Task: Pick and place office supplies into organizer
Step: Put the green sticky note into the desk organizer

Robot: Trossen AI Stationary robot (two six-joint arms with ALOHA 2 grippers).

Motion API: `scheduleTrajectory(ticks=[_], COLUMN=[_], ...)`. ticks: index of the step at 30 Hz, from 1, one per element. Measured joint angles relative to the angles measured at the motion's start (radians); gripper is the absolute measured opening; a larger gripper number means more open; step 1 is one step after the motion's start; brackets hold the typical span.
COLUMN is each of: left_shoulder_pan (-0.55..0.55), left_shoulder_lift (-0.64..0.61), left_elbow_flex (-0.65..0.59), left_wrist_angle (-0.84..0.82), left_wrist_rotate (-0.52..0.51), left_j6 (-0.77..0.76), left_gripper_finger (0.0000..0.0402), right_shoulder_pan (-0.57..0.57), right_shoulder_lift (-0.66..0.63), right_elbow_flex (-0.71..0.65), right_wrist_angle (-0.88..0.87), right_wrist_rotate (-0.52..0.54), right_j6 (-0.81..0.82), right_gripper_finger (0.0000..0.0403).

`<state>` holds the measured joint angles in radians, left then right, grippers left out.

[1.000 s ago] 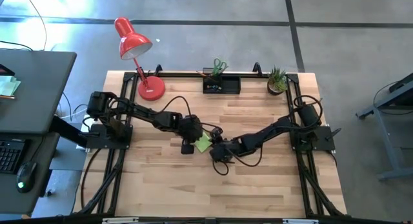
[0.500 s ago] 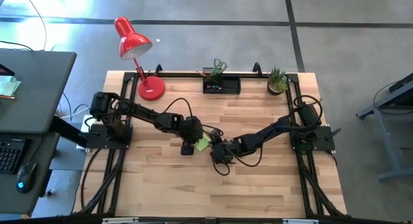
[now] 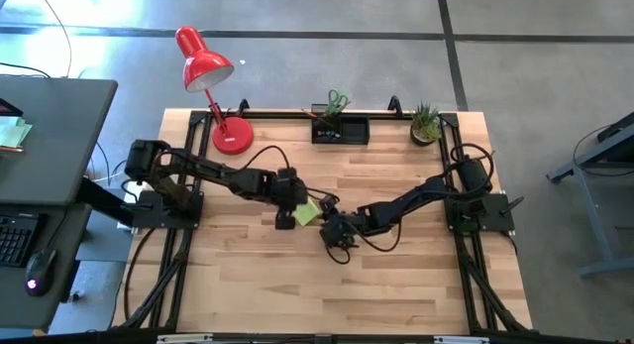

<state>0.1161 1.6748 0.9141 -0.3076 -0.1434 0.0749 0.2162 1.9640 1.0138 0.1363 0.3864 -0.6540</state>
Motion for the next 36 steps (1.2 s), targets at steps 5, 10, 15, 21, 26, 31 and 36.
scheduleTrajectory(ticks=[5,10,15,21,26,31,36], left_shoulder_pan=[0.07,0.137,0.136,0.117,0.104,0.104,0.098], left_shoulder_lift=[0.011,0.012,0.012,0.012,0.012,0.012,0.029], left_elbow_flex=[-0.01,-0.053,-0.093,-0.098,-0.098,-0.098,-0.098], left_wrist_angle=[-0.102,0.025,0.101,0.119,0.14,0.141,0.158], left_wrist_rotate=[-0.093,0.077,0.189,0.191,0.196,0.189,0.187], left_j6=[-0.004,-0.012,-0.011,-0.016,-0.019,-0.028,-0.038], left_gripper_finger=[0.0019,0.0019,0.0019,0.0019,0.0019,0.0019,0.0019], right_shoulder_pan=[-0.027,-0.043,-0.046,-0.058,-0.078,-0.094,-0.094], right_shoulder_lift=[0.0,0.0,0.0,0.0,0.0,0.0,0.016], right_elbow_flex=[0.0,0.0,0.0,0.0,0.0,0.0,0.001], right_wrist_angle=[-0.017,-0.011,0.019,0.055,0.039,0.032,0.042], right_wrist_rotate=[-0.049,-0.055,-0.054,-0.078,-0.121,-0.141,-0.141], right_j6=[-0.002,-0.017,-0.021,-0.027,-0.053,-0.09,-0.127], right_gripper_finger=[0.0134,0.0134,0.0134,0.0134,0.0134,0.0134,0.0134])
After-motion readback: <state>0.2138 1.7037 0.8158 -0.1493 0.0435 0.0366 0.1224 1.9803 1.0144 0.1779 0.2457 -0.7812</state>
